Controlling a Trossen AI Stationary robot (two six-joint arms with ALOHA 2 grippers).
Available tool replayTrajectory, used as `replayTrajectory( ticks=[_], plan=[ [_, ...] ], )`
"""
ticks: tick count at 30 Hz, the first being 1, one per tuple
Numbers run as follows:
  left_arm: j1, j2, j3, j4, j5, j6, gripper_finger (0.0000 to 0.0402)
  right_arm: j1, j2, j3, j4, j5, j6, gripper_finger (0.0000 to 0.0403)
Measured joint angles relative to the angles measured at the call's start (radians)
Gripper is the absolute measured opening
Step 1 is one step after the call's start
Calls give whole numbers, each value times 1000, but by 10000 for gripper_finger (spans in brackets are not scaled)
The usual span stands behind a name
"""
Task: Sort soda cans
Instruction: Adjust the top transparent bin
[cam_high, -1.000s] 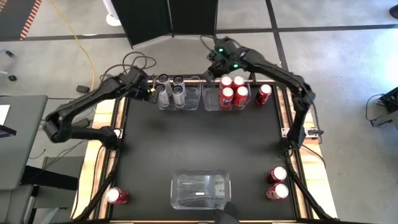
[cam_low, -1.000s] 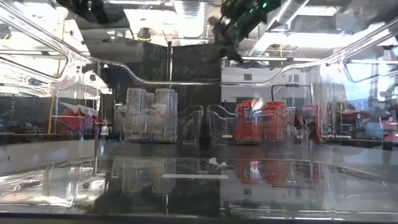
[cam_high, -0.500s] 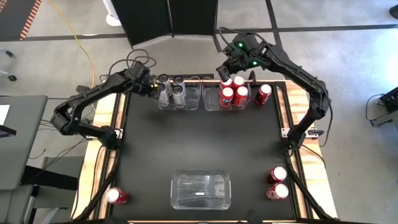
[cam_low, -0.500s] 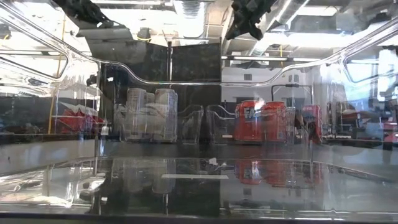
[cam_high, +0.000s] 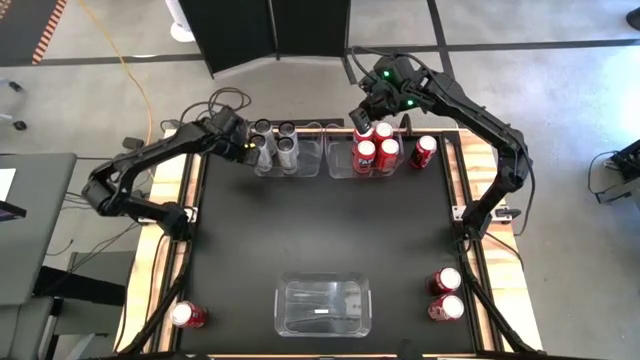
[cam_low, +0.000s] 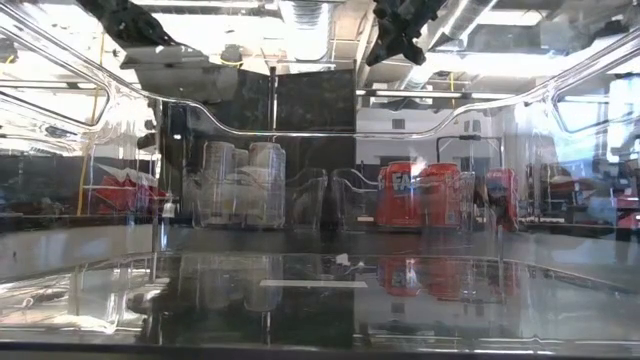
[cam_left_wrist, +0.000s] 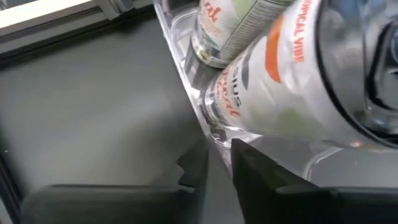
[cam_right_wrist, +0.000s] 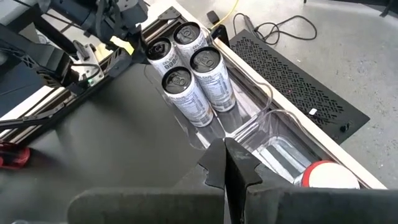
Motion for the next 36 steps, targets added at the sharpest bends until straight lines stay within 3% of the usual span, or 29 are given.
replayTrajectory(
  ticks=[6, 19, 28, 36],
  plan=[
    [-17, -45, -6, -23, -5, -52, 12, 0, 0, 0, 9, 0, 0, 15],
    [-124, -92, -6, -172, -13, -76, 11, 12, 1, 0, 11, 0, 0, 15],
    [-153, -95, -7, -183, -3, 103, 11, 52, 1, 0, 2, 0, 6, 15],
    [-139, -95, -7, -103, -4, 331, 11, 160, 24, -1, -82, -1, -6, 15]
  ],
)
